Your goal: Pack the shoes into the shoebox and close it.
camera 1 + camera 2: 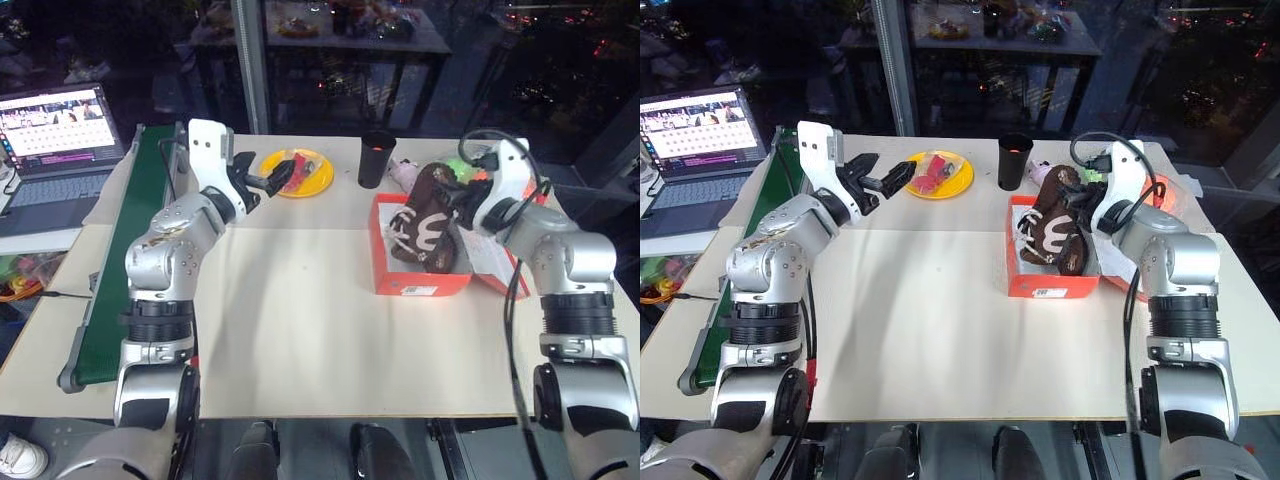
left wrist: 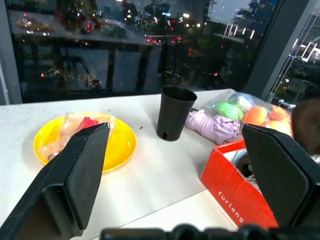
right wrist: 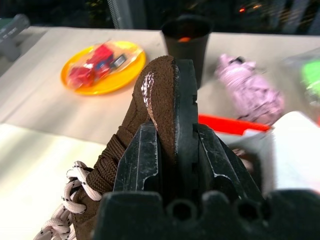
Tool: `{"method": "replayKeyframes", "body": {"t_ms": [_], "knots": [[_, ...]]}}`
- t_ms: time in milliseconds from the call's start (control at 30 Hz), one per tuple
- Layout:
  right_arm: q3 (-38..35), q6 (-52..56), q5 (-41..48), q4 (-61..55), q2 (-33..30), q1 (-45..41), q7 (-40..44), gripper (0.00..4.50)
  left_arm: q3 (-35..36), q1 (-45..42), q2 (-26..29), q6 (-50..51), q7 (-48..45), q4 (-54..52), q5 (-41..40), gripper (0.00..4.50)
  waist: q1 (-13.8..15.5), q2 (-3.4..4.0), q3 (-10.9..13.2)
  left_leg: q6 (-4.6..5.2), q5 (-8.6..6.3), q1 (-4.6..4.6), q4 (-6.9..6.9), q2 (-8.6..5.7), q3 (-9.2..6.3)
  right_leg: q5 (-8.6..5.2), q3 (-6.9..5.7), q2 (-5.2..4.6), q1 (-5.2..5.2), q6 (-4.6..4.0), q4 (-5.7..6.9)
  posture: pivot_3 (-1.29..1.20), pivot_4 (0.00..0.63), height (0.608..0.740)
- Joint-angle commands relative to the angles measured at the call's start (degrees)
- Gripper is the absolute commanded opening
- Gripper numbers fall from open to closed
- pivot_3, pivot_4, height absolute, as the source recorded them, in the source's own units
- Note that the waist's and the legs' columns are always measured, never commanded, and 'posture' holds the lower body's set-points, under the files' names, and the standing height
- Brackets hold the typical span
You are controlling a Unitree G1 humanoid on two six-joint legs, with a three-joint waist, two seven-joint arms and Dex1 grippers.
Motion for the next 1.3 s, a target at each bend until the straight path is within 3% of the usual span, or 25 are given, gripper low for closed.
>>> {"method": "replayKeyframes", "body": {"t_ms": [33, 300, 500, 800, 867, 1167, 1300], "knots": [[0.43, -0.93, -2.00, -1.47, -0.55, 0.23, 2.46, 0.39, 0.39, -0.11, 0.06, 0.00, 0.43, -3.42, -0.37, 4.50, 0.03, 0.00, 0.00, 0.00, 0.00, 0.00, 0.01, 0.00, 0.00, 0.00, 0.00, 0.00, 0.01, 0.00, 0.01, 0.00, 0.150, 0.736], [4.10, 0.41, -6.32, 0.20, -2.50, -1.08, 8.92, 0.39, 1.04, 0.74, 0.03, 0.69, 1.57, -5.16, -0.74, 4.50, 0.04, 0.00, 0.00, 0.00, 0.00, 0.00, 0.01, -0.01, 0.00, 0.00, 0.00, -0.01, 0.01, 0.01, 0.01, 0.00, 0.150, 0.736], [12.28, 5.02, -9.62, -4.00, -8.78, 0.80, 18.41, 0.39, 1.24, 1.20, 0.05, 0.62, 2.31, -5.70, -0.82, 4.50, 0.23, 0.00, 0.00, 0.00, 0.00, 0.01, 0.01, -0.01, 0.00, -0.01, -0.01, -0.01, 0.02, 0.01, 0.00, 0.00, 0.150, 0.736], [17.82, 5.23, -12.82, -5.14, -8.68, 0.95, 24.71, 0.39, 1.34, 1.66, -0.25, 0.18, 2.73, -5.89, -0.41, 4.50, 0.18, 0.00, 0.00, -0.01, 0.00, 0.03, 0.04, -0.02, 0.00, 0.00, -0.01, -0.02, 0.04, 0.02, 0.00, 0.00, 0.150, 0.736], [19.76, 4.29, -14.35, -4.76, -8.42, 0.97, 25.88, 1.38, 1.28, 1.66, -0.24, 0.07, 2.76, -5.83, -0.27, 4.50, 0.18, 0.00, 0.00, -0.01, 0.00, 0.03, 0.04, -0.02, 0.00, 0.00, -0.01, -0.02, 0.04, 0.02, 0.01, 0.00, 0.150, 0.736], [25.79, -0.72, -22.25, -0.70, -6.54, -0.02, 27.58, 4.42, 1.19, 1.60, -0.21, 0.07, 2.89, -6.40, -0.18, 4.50, 0.23, 0.00, 0.00, -0.01, 0.00, 0.02, 0.06, -0.02, 0.00, 0.00, -0.01, -0.02, 0.04, 0.02, 0.02, 0.00, 0.150, 0.736], [26.18, -1.50, -24.69, -0.39, -5.82, -0.75, 27.27, 4.47, 0.91, 1.49, -0.10, -0.18, 2.63, -6.18, 0.08, 4.50, 0.19, 0.00, 0.00, -0.02, 0.00, 0.03, 0.07, -0.03, 0.00, 0.00, -0.01, -0.02, 0.04, 0.03, 0.02, 0.00, 0.150, 0.736]]}}
